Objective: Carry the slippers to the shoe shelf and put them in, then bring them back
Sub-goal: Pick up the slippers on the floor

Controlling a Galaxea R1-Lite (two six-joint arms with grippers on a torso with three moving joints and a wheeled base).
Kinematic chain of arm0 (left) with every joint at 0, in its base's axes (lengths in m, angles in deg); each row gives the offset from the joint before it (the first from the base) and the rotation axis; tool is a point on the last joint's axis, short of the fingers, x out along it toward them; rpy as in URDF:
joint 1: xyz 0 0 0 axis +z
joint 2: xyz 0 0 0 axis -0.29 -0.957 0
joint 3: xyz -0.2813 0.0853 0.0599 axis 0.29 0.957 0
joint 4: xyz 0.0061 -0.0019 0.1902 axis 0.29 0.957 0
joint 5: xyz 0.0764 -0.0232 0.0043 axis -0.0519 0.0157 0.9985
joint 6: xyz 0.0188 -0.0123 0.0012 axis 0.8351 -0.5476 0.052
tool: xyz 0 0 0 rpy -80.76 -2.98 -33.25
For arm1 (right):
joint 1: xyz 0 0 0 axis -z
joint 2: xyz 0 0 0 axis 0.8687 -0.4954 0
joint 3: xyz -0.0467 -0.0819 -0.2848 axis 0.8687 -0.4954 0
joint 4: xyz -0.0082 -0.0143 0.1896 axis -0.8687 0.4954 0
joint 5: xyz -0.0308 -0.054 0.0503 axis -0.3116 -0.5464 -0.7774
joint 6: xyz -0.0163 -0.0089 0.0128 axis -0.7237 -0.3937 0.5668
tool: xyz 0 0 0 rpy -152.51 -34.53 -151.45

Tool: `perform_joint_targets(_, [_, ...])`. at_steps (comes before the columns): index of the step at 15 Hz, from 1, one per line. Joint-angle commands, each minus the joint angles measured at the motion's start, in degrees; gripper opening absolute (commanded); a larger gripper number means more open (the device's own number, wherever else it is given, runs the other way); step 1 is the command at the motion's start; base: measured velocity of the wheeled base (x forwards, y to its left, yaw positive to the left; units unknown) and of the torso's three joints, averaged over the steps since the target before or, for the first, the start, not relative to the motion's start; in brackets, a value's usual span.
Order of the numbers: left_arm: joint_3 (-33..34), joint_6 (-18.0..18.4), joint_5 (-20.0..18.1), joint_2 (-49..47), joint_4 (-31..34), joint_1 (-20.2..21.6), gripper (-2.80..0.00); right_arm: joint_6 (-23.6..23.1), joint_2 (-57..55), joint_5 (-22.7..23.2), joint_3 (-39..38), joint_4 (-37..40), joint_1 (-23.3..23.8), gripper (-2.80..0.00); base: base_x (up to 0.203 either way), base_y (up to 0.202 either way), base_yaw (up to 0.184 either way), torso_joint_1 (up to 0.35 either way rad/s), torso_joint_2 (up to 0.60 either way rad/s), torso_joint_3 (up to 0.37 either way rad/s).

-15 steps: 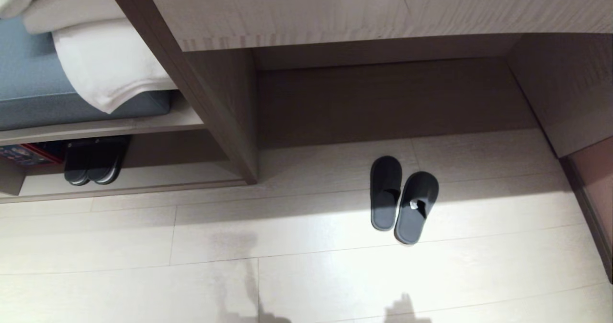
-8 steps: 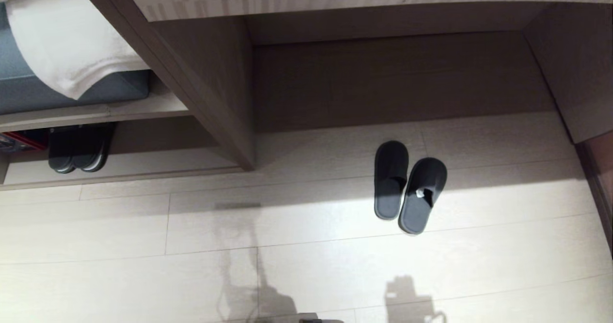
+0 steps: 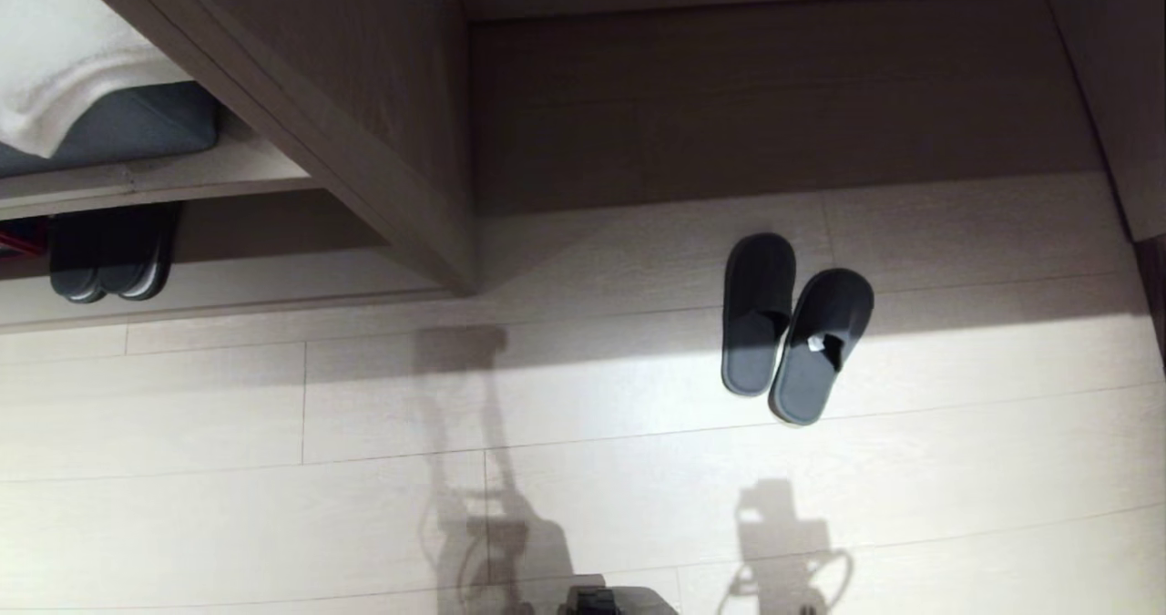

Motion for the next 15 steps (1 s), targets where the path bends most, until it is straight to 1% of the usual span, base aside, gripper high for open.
perform_joint_targets(1, [0.0,0.0,0.0,0.0,0.0,0.0,-2.80,0.0,-0.1,0.0,0.0,0.0,0.0,-2.80,0.000,0.000,0.000,0.002,0.01,-0.197])
perform_joint_targets(15, [0.0,-0.1,0.0,0.0,0.0,0.0,-2.80,0.4,-0.1,0.0,0.0,0.0,0.0,-2.80,0.000,0.000,0.000,0.002,0.00,-0.196])
